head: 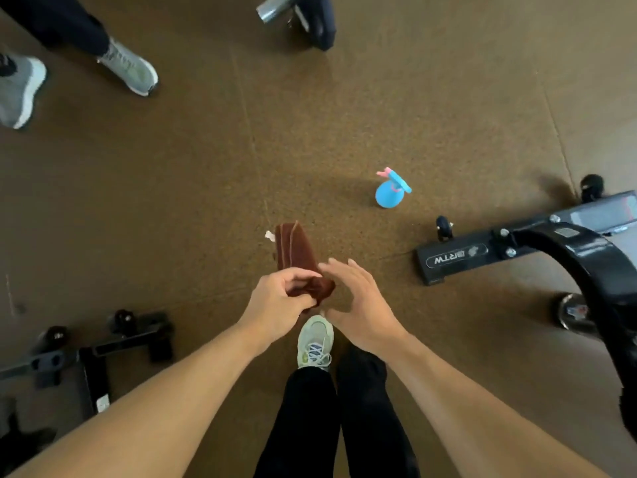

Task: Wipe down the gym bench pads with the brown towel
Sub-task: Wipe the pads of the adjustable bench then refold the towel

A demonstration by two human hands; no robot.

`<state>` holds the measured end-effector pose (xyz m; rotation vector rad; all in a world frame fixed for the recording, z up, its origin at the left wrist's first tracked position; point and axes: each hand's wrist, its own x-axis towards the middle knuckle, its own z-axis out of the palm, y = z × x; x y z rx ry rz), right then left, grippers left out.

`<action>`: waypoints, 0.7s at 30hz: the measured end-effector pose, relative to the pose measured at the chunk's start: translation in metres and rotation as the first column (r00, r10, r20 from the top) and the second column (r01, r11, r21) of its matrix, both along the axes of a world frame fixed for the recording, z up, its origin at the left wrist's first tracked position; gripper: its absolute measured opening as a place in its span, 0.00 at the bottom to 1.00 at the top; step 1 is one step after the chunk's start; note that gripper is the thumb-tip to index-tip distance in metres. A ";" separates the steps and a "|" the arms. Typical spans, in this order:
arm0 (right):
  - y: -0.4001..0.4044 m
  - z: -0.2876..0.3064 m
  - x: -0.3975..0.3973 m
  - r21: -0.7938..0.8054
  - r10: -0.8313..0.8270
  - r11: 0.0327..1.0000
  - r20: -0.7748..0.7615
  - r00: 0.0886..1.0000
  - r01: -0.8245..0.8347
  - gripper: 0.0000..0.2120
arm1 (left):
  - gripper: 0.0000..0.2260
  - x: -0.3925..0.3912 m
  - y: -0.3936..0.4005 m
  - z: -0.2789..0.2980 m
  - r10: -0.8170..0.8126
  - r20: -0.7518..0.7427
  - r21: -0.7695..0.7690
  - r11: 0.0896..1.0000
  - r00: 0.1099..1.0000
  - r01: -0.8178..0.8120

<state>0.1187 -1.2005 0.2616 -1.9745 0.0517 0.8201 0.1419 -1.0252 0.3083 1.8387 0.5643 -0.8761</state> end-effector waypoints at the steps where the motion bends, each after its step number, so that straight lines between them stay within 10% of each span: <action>1: 0.006 -0.005 0.009 -0.017 0.076 0.997 0.037 0.996 -0.076 0.33 | 0.18 0.001 0.004 0.000 0.028 0.016 -0.009 1.000 0.999 -0.028; 9: 0.050 -0.010 0.060 -0.045 0.356 0.934 0.159 0.921 -0.353 0.04 | 0.21 -0.005 0.039 -0.006 0.231 0.074 0.043 0.971 0.970 -0.234; 13: 0.082 -0.015 0.058 -0.028 0.447 0.894 0.054 0.893 -0.446 0.08 | 0.33 -0.037 0.057 -0.034 0.251 -0.004 0.094 0.964 0.968 -0.250; 21: 0.155 -0.026 0.030 0.076 0.497 0.866 -0.028 0.867 -0.494 0.13 | 0.07 -0.125 0.127 -0.077 0.208 -0.126 0.262 0.950 0.970 -0.170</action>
